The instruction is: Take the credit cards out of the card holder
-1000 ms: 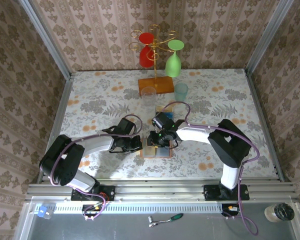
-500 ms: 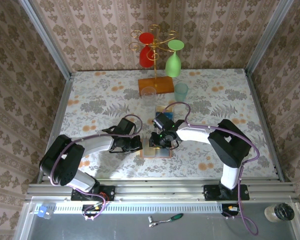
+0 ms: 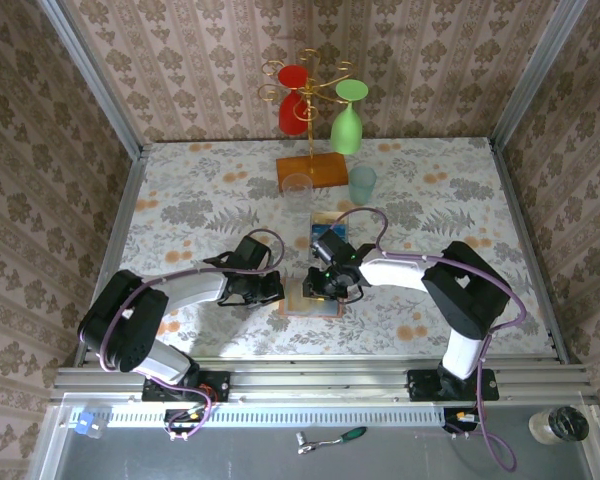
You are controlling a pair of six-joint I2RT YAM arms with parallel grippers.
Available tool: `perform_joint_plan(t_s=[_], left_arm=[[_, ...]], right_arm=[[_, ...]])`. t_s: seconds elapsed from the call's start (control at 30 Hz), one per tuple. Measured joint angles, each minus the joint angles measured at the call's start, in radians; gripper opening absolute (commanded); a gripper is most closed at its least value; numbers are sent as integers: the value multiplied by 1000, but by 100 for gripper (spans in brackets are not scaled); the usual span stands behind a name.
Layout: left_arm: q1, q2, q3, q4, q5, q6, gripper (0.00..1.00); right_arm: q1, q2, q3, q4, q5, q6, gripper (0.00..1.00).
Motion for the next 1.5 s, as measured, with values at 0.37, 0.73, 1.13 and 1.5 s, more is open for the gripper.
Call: perform_joint_plan(t_s=[0.37,0.73,1.13,1.5], left_arm=[[0,-98,20,-50,-19,2,14],[-39,-52,20,71,11,-50,31],[-55,24,19,196,32,-103,35],[-56,62,-7,286,58,-138,33]], right_arm=[[-21,-21,-45,53,-9,0,23],[-40,-29,-88,120,-51,13,23],[-66,-50,-144,192,-95,35,23],[-76,-53,-166,235,-114,57,23]])
